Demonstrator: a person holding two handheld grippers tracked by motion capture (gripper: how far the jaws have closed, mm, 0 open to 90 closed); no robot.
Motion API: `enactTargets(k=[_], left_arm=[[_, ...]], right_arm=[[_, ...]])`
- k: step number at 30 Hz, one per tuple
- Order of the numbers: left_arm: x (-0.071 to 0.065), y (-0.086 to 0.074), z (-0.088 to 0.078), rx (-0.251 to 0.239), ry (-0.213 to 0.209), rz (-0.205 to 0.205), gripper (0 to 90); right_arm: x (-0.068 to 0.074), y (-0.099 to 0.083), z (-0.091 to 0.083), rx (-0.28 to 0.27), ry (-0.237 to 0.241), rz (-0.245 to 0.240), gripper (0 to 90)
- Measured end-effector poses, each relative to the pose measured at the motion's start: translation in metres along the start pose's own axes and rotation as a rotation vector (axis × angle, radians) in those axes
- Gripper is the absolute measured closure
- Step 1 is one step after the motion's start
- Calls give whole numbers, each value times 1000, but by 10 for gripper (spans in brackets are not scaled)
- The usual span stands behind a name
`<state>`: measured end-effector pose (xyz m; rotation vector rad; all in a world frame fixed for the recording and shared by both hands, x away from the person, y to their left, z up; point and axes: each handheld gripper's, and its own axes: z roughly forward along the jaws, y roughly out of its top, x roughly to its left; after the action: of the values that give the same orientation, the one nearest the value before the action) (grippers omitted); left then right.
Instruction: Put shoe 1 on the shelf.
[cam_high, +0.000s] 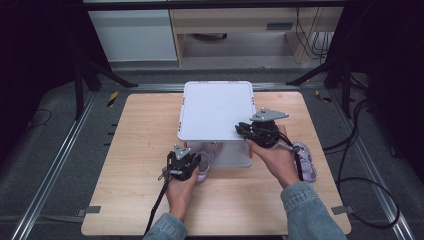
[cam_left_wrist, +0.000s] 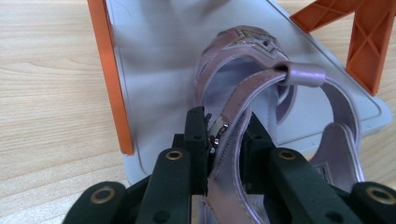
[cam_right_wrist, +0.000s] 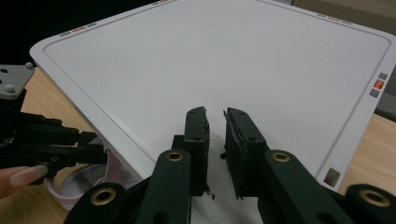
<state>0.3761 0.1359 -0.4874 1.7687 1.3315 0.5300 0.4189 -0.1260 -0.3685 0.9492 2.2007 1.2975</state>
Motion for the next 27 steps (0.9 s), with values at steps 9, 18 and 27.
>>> enactTargets(k=[9,18,27], left_arm=[[0,0,1,-2,0,-2,734],[-2,0,-15,-48,-32,40,543],[0,4,-52,-85,-79,280,725]], right_arm=[[0,1,1,3,1,-2,782],[0,1,0,5,-3,-3,766],[-1,1,0,4,-2,-5,766]])
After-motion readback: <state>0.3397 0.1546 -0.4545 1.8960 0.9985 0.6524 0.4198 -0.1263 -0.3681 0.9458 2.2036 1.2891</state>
